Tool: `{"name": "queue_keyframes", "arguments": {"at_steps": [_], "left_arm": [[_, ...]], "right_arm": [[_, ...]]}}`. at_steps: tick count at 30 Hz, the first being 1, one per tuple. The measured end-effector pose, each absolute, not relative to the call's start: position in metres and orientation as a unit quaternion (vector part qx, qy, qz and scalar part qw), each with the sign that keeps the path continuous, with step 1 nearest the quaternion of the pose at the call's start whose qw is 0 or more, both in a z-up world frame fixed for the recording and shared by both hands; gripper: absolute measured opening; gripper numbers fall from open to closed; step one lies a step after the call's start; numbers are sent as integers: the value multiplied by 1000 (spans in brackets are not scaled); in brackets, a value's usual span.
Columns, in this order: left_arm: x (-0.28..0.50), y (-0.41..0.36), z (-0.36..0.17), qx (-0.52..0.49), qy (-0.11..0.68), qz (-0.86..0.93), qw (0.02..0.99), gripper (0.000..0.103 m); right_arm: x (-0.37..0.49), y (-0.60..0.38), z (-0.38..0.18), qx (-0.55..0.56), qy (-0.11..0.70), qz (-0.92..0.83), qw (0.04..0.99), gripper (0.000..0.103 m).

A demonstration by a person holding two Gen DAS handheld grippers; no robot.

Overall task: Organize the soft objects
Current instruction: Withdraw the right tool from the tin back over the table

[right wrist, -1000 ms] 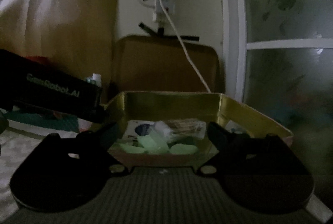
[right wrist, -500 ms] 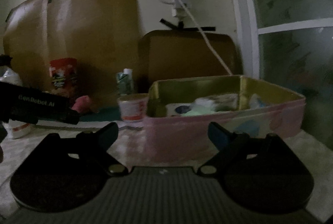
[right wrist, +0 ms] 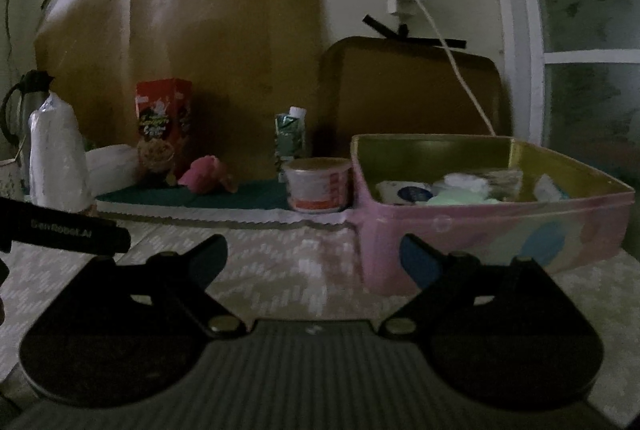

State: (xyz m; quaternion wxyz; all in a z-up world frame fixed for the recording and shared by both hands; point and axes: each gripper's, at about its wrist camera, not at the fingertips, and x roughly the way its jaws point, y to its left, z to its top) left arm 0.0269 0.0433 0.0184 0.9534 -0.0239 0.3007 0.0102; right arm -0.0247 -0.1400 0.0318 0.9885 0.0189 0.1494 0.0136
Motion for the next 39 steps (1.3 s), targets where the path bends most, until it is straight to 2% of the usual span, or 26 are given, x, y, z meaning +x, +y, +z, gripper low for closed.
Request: {"name": "queue_keyframes", "arguments": {"at_steps": [19, 21, 26, 39], "left_arm": [[34, 57, 4, -44, 319, 8, 947, 103], [34, 56, 4, -40, 318, 8, 947, 103], [35, 54, 4, -31, 318, 7, 948, 103], [36, 53, 4, -24, 319, -1, 947, 103]], "right_arm": [[-9, -110, 34, 28, 168, 47, 984, 97], [-1, -114, 30, 42, 199, 52, 978, 97], [-1, -125, 28, 82, 201, 56, 975, 97], [-9, -112, 29, 42, 187, 85, 978, 98]]}}
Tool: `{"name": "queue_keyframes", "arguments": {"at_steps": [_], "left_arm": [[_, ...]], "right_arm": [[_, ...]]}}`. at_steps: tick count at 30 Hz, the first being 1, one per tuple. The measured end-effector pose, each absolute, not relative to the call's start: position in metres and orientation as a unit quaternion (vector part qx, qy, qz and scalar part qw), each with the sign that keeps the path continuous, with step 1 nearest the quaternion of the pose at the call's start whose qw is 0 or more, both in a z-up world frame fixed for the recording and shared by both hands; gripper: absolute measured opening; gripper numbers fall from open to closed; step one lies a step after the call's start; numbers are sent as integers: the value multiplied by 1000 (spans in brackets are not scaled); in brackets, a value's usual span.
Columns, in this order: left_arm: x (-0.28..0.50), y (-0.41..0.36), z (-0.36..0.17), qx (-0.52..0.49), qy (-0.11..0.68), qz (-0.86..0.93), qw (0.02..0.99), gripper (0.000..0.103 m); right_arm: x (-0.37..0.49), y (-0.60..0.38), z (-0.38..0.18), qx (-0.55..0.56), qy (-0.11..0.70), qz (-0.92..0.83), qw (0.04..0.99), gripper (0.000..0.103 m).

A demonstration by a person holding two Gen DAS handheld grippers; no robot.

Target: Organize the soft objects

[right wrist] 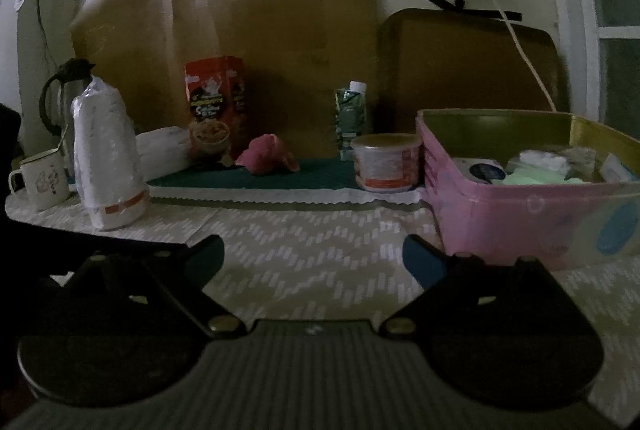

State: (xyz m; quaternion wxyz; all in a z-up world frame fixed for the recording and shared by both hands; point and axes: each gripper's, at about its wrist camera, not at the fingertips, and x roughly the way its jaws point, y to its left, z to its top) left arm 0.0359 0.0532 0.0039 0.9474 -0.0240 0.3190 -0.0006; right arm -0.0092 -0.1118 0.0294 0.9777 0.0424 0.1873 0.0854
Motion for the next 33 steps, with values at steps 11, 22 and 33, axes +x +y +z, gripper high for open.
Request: {"name": "queue_keyframes", "arguments": {"at_steps": [11, 22, 33], "left_arm": [[30, 53, 5, -25, 302, -48, 952, 103], [32, 61, 5, -48, 308, -40, 949, 103], [29, 60, 5, -47, 305, -59, 949, 103]], "right_arm": [[-6, -114, 28, 51, 198, 97, 974, 98], [5, -124, 24, 91, 234, 91, 964, 98], [9, -124, 23, 90, 247, 100, 960, 98]]}}
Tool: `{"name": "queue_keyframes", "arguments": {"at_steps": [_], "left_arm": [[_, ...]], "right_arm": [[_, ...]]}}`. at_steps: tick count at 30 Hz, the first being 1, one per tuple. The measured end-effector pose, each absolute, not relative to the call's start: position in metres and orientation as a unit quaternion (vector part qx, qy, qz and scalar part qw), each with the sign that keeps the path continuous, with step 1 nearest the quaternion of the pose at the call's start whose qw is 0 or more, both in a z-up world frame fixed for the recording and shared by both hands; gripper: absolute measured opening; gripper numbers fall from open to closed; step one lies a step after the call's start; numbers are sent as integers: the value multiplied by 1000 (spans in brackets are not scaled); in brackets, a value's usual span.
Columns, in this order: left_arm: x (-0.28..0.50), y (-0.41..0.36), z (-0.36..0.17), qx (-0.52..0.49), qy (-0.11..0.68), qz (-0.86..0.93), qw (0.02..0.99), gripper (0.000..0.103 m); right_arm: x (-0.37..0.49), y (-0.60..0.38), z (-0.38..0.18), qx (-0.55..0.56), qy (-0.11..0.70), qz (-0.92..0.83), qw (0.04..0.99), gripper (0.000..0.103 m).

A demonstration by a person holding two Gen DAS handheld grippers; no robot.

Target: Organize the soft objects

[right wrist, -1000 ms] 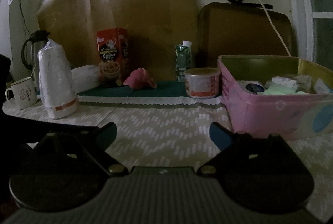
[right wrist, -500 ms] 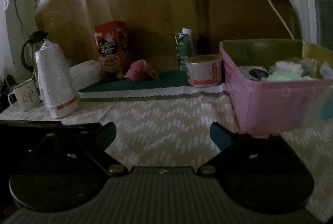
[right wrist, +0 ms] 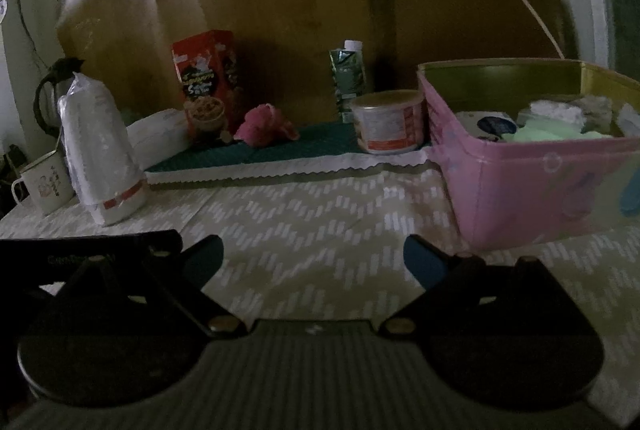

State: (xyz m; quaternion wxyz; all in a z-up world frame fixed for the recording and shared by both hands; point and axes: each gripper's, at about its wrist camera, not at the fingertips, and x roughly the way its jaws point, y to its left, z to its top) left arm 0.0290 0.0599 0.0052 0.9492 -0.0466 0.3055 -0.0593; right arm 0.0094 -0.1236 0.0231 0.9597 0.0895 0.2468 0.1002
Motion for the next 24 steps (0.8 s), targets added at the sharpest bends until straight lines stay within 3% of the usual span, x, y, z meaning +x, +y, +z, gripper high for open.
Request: {"name": "queue_keyframes", "arguments": {"at_steps": [24], "left_arm": [[9, 61, 14, -45, 235, -69, 969, 103]], "right_arm": [[5, -135, 24, 135, 225, 111, 958, 103]]}}
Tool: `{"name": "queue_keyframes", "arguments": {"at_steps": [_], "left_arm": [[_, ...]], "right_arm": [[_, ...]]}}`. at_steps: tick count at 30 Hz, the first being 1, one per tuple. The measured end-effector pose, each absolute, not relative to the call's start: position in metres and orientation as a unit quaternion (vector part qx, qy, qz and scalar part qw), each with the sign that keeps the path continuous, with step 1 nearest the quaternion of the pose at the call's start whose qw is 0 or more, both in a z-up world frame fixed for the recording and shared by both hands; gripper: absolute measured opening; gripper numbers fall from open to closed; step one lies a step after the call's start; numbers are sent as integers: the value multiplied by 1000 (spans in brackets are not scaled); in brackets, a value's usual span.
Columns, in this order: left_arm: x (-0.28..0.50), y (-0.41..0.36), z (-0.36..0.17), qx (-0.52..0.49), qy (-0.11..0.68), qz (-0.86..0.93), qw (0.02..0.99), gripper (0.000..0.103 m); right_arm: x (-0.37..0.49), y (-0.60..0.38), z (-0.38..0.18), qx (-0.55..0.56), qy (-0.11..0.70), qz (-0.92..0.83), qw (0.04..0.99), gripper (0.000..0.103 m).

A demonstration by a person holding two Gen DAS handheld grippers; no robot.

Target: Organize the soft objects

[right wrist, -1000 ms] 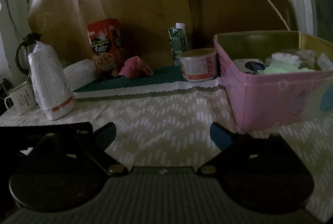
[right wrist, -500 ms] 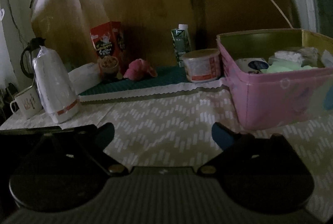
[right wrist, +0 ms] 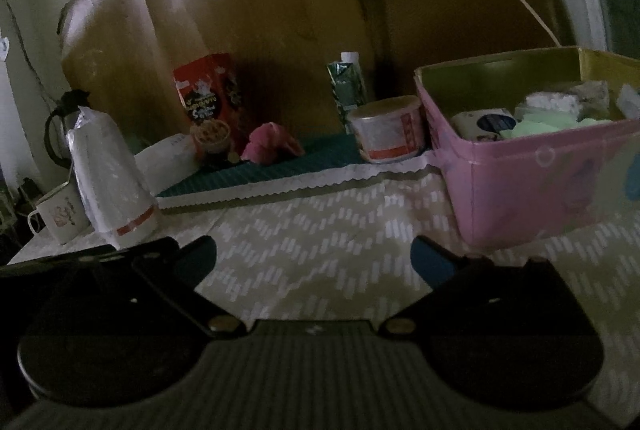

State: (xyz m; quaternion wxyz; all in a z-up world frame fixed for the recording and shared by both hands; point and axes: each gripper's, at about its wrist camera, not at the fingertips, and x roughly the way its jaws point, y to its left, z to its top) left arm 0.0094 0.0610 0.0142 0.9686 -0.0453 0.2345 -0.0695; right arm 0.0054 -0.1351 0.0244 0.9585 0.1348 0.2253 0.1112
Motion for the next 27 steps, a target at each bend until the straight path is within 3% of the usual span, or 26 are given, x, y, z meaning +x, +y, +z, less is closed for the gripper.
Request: {"name": "queue_keyframes", "arguments": {"at_steps": [7, 15, 20, 27], "left_arm": [[9, 71, 18, -82, 218, -54, 971, 103], [18, 81, 30, -29, 169, -20, 985, 103], [28, 89, 19, -43, 206, -29, 977, 103], [23, 95, 19, -55, 188, -24, 980, 103]], "right_arm": [[5, -132, 25, 127, 222, 112, 960, 103], [8, -132, 24, 128, 231, 115, 958, 103], [9, -131, 24, 123, 237, 113, 957, 103], [10, -129, 23, 116, 242, 107, 957, 103]]}}
